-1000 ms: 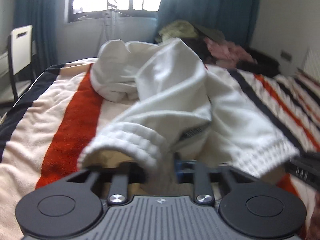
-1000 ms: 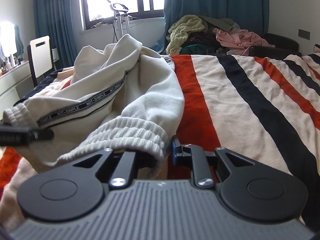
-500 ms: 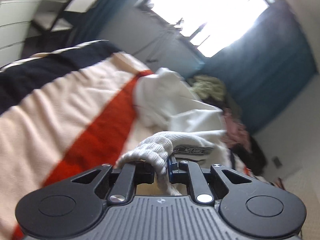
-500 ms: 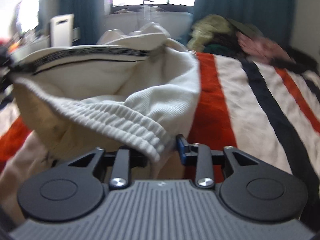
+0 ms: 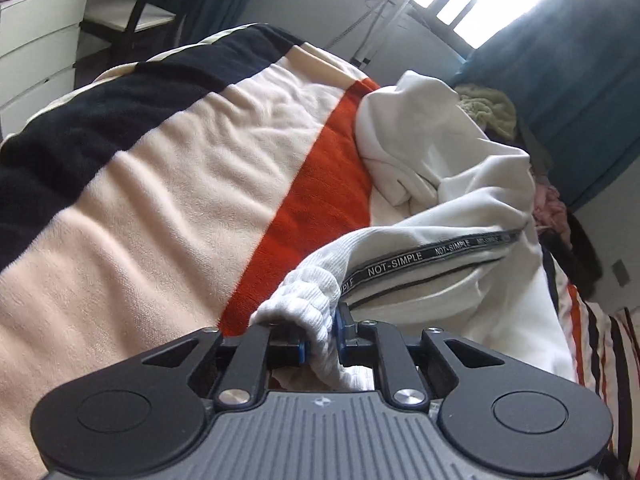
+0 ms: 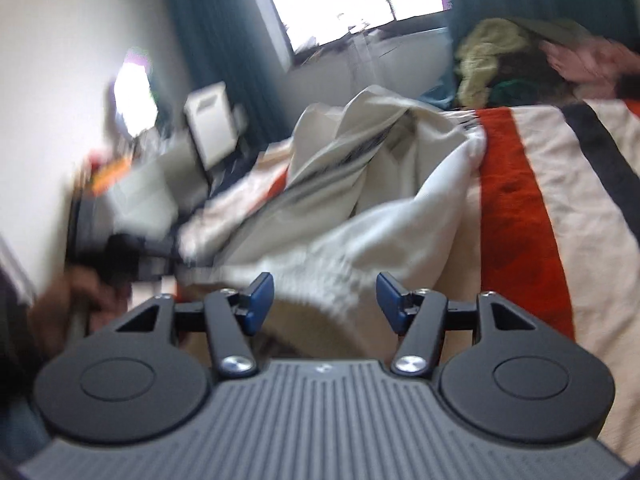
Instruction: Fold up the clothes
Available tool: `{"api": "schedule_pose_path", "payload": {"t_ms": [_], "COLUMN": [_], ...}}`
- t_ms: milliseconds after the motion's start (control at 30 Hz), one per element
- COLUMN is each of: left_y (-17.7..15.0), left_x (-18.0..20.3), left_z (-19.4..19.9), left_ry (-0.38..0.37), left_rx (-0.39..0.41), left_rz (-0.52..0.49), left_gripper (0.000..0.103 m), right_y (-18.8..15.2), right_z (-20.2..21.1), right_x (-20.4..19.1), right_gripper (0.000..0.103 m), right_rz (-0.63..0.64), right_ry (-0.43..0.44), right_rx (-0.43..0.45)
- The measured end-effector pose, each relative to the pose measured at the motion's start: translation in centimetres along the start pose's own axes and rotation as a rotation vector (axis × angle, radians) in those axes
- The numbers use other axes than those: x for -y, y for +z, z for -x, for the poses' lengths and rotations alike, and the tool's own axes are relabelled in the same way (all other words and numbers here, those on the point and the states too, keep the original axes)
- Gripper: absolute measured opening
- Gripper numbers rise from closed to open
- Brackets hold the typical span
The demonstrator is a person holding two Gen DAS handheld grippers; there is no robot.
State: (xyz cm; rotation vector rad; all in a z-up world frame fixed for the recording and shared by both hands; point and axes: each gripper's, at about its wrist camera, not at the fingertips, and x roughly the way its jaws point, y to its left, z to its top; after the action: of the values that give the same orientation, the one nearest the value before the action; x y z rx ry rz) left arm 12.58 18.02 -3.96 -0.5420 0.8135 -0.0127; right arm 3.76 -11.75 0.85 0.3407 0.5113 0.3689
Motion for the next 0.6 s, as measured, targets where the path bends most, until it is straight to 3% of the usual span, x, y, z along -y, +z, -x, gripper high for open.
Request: {"api": "schedule_pose_path", "payload": {"t_ms": [33,67,133,200,300,367,467,600], "left_y": [-0.1,-0.2,-0.2,-0.4,-0.8,-1.0,-1.1,-0.9], "left_x": [0.2,0.4,0.7,0.8,1.2,1.7,2.6,2.5], "left_z": [0.4,0.8,1.2,2.1,3.9,4.4,4.4,3.7], "left_ry": [-0.002,-0.004,-0.008,-0.034,-0.054,-0.033,0.035,0.047], "left_rx": [0.003,0.006,0.004,0.007,0.040,0.050,0.058,0.042], "left_rz": [-0.011,-0.023,-0.038,-0.029,-0.040,-0.058,-0.114,-0.104], "left_gripper": [0.014,0.015,0.019,0.024,0.041,0.061,0.067,0.071], "right_y": [0.1,0.2,0.1,-0.4,-2.0,-3.2,-3.8,-2.8], "right_z": [-0.5,-1.2,-2.6,-4.0,-5.9,-7.1,-7.7,-6.2], "right_x": [0.6,1.2,2.1,2.3,1.8,1.2,0.1,1.0], "right_gripper": [0.051,0.036,0.022,0.022,0.022,0.021,0.021,0.021], "right_rz": [-0.039,-0.076,-0.111,-0.089,-0.039,0.016,0.090,-0.023], "right_ry": [-0.003,-0.008,-0.025,-0.047,-0.056,-0.061,-0.086,-0.070], "right_rx": [0.006,0.007,-0.011,-0.044,-0.142,-0.186,-0.195,-0.166]}}
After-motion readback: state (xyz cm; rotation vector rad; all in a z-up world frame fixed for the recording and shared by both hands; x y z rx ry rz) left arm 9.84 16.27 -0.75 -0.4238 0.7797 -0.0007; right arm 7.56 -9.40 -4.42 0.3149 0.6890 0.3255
